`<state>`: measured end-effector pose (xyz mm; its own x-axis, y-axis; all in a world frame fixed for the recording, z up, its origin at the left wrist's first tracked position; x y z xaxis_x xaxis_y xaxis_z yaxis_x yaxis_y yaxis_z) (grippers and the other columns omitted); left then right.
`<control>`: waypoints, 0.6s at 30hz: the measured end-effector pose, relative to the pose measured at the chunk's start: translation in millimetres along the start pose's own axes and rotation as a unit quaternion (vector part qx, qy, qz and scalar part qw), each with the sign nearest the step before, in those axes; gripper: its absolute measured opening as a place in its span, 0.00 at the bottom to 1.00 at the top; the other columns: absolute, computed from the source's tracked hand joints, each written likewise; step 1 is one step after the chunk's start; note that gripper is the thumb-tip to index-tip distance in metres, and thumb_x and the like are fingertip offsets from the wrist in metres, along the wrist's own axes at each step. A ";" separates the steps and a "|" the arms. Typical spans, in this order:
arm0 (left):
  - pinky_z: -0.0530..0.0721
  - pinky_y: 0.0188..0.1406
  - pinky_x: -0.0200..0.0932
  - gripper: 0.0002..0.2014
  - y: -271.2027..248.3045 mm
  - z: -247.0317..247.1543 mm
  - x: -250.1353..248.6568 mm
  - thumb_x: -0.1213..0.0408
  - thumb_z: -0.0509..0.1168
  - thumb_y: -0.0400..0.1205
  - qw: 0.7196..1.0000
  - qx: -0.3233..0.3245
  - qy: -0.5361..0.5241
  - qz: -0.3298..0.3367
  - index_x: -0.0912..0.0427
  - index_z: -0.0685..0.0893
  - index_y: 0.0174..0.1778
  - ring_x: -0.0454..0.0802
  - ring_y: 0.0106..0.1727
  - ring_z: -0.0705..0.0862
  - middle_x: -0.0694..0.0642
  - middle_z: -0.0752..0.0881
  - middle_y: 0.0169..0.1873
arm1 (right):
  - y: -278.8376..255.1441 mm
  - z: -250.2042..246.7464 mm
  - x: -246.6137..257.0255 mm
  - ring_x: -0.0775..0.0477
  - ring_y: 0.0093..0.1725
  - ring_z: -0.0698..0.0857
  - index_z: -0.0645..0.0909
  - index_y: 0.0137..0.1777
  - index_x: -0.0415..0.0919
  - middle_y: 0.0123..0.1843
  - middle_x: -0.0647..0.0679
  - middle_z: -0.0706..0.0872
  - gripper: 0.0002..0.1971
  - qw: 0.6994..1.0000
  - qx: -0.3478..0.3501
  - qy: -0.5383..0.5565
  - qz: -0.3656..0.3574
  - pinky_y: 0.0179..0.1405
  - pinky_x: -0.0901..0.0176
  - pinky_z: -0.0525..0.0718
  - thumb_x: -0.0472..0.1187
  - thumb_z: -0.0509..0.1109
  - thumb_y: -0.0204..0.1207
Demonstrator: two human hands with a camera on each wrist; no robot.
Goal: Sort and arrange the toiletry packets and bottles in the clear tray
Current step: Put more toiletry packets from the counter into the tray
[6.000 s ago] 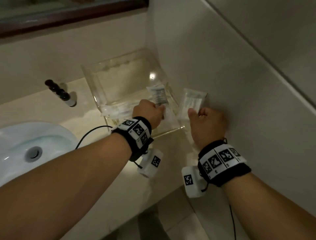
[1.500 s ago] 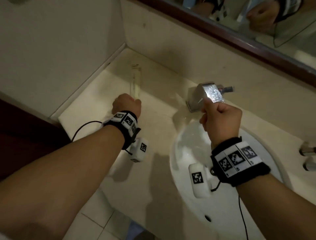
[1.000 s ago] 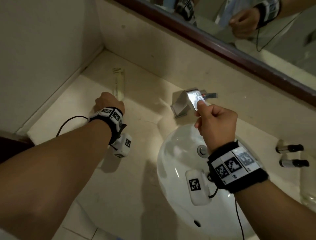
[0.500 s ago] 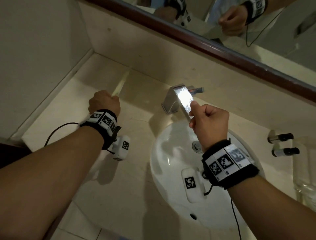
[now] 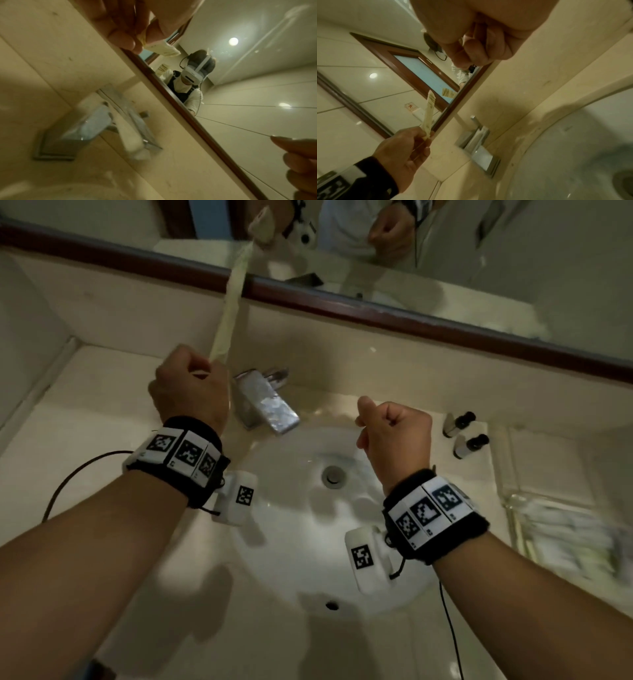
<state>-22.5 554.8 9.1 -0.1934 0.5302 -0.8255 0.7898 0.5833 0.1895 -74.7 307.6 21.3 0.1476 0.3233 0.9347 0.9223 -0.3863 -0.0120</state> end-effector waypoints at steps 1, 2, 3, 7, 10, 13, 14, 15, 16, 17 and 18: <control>0.81 0.38 0.42 0.09 -9.2 5.5 -9.6 0.56 0.67 0.78 1.000 0.000 -0.006 0.012 0.59 0.86 0.40 0.54 0.40 0.84 0.51 0.86 0.35 | 3.4 -14.1 -4.1 0.54 0.19 0.77 0.83 0.25 0.40 0.20 0.47 0.84 0.22 1.000 -0.008 0.000 0.005 0.40 0.53 0.88 0.48 0.71 0.79; 0.81 0.38 0.41 0.10 -19.2 10.8 -19.0 0.55 0.68 0.77 1.000 0.001 -0.014 0.023 0.58 0.85 0.40 0.52 0.38 0.85 0.51 0.86 0.34 | 6.6 -28.5 -8.5 0.54 0.19 0.77 0.83 0.24 0.41 0.19 0.48 0.84 0.22 1.000 -0.015 0.003 0.012 0.38 0.52 0.87 0.49 0.72 0.79; 0.82 0.37 0.42 0.10 -30.3 16.3 -27.6 0.54 0.68 0.76 0.999 0.002 -0.023 0.032 0.57 0.85 0.38 0.51 0.37 0.86 0.51 0.87 0.34 | 9.0 -43.3 -13.2 0.54 0.19 0.77 0.83 0.24 0.42 0.19 0.48 0.84 0.22 1.000 -0.022 0.005 0.018 0.35 0.51 0.86 0.49 0.71 0.79; 0.87 0.38 0.44 0.09 -84.1 41.0 -60.8 0.54 0.70 0.76 0.997 0.022 -0.047 0.061 0.54 0.84 0.36 0.50 0.36 0.89 0.47 0.88 0.35 | 12.9 -105.4 -33.7 0.54 0.20 0.78 0.83 0.26 0.40 0.19 0.50 0.83 0.20 0.999 -0.048 0.017 0.020 0.30 0.56 0.84 0.47 0.71 0.80; 0.87 0.38 0.44 0.06 -134.0 65.1 -85.4 0.59 0.70 0.76 0.990 0.047 -0.071 0.116 0.57 0.85 0.37 0.48 0.35 0.87 0.47 0.88 0.38 | 16.9 -151.7 -56.4 0.56 0.20 0.79 0.84 0.28 0.39 0.18 0.51 0.82 0.19 0.997 -0.070 0.018 0.026 0.33 0.57 0.83 0.47 0.71 0.79; 0.84 0.36 0.39 0.06 -182.6 98.6 -109.4 0.64 0.70 0.76 0.978 0.103 -0.077 0.162 0.61 0.83 0.36 0.46 0.34 0.85 0.44 0.86 0.40 | 22.2 -200.9 -77.2 0.53 0.20 0.79 0.84 0.26 0.40 0.18 0.50 0.81 0.19 0.994 -0.098 0.021 0.037 0.34 0.53 0.86 0.47 0.72 0.77; 0.82 0.35 0.37 0.07 -198.3 111.0 -117.5 0.63 0.70 0.76 0.974 0.126 -0.077 0.170 0.59 0.82 0.35 0.45 0.33 0.84 0.43 0.86 0.39 | 23.1 -218.6 -83.6 0.52 0.20 0.78 0.84 0.26 0.39 0.18 0.49 0.81 0.18 0.993 -0.107 0.022 0.037 0.34 0.53 0.87 0.46 0.71 0.77; 0.81 0.34 0.34 0.07 -213.7 122.9 -125.1 0.62 0.70 0.76 0.971 0.149 -0.074 0.175 0.56 0.80 0.33 0.41 0.32 0.84 0.42 0.86 0.38 | 23.3 -236.3 -89.9 0.51 0.20 0.78 0.84 0.27 0.38 0.18 0.49 0.81 0.18 0.992 -0.117 0.025 0.038 0.34 0.53 0.86 0.45 0.71 0.77; 0.81 0.34 0.31 0.08 -229.5 135.5 -132.4 0.62 0.70 0.76 0.966 0.173 -0.070 0.176 0.54 0.79 0.33 0.36 0.31 0.83 0.40 0.86 0.38 | 22.9 -255.2 -97.5 0.52 0.20 0.78 0.84 0.27 0.37 0.18 0.49 0.81 0.18 0.990 -0.130 0.027 0.042 0.33 0.54 0.85 0.44 0.71 0.77; 0.81 0.34 0.30 0.08 -245.1 148.0 -138.9 0.62 0.70 0.77 0.962 0.199 -0.070 0.173 0.53 0.79 0.33 0.33 0.32 0.83 0.38 0.86 0.38 | 21.7 -273.9 -105.4 0.52 0.20 0.77 0.84 0.27 0.38 0.18 0.49 0.81 0.18 0.988 -0.144 0.028 0.048 0.32 0.55 0.85 0.44 0.71 0.77; 0.83 0.36 0.31 0.08 -260.7 159.6 -145.3 0.63 0.70 0.77 0.956 0.226 -0.074 0.170 0.53 0.80 0.33 0.33 0.33 0.84 0.37 0.86 0.38 | 19.9 -292.4 -114.1 0.53 0.19 0.77 0.84 0.27 0.38 0.18 0.49 0.81 0.18 0.985 -0.159 0.028 0.057 0.31 0.55 0.85 0.44 0.71 0.78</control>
<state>-107.5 227.5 -5.1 0.1773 0.5302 -0.8291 0.9698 0.0495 0.2390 -177.6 10.5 18.3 0.2157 0.2175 0.9519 0.7414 -0.6709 -0.0148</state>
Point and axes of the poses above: each hand's wrist, its own y-axis towards the middle knuckle, its own z-axis out of the palm, x = y × z, the point moved 2 cm from there along y, towards the middle knuckle
